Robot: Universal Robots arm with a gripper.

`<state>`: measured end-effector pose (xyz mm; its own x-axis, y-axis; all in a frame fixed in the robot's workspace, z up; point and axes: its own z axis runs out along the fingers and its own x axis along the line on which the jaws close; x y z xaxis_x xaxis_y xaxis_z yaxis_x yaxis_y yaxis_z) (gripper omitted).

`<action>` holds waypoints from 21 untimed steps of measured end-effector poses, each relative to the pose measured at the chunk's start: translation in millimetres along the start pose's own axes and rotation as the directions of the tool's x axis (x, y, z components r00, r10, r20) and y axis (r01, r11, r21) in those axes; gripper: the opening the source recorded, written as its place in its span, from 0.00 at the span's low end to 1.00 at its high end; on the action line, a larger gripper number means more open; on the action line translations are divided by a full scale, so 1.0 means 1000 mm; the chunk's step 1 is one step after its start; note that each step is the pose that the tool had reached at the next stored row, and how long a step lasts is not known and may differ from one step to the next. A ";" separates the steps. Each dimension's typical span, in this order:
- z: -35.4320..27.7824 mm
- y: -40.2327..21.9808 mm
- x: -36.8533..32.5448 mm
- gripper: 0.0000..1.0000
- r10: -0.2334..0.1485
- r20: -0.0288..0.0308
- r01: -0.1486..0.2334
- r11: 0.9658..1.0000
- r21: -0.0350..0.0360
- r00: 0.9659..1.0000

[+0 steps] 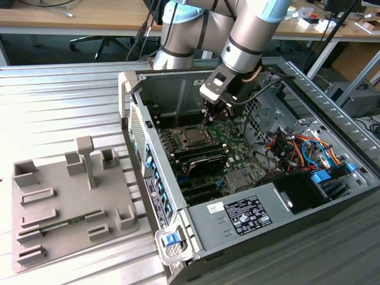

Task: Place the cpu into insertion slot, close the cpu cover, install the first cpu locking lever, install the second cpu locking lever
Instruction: 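Close the cpu cover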

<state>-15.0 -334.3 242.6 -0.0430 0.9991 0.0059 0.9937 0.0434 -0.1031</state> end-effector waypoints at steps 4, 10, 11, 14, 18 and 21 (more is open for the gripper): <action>0.0008 -0.0036 0.0002 0.11 0.000 0.000 0.000 1.000 0.000 1.000; 0.0042 -0.0096 0.0001 0.11 0.000 0.000 0.000 1.000 0.000 1.000; 0.0053 -0.0101 0.0000 0.11 0.000 0.000 0.000 1.000 0.000 1.000; 0.0089 -0.0135 0.0002 0.11 0.000 0.000 0.000 1.000 0.000 1.000; 0.0116 -0.0199 0.0002 0.11 0.000 0.000 0.000 1.000 0.000 1.000; 0.0142 -0.0261 0.0000 0.11 0.000 0.000 0.000 1.000 0.000 1.000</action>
<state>-42.4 -335.4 231.2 -0.0430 0.9991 0.0059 0.9937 0.0434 -0.1030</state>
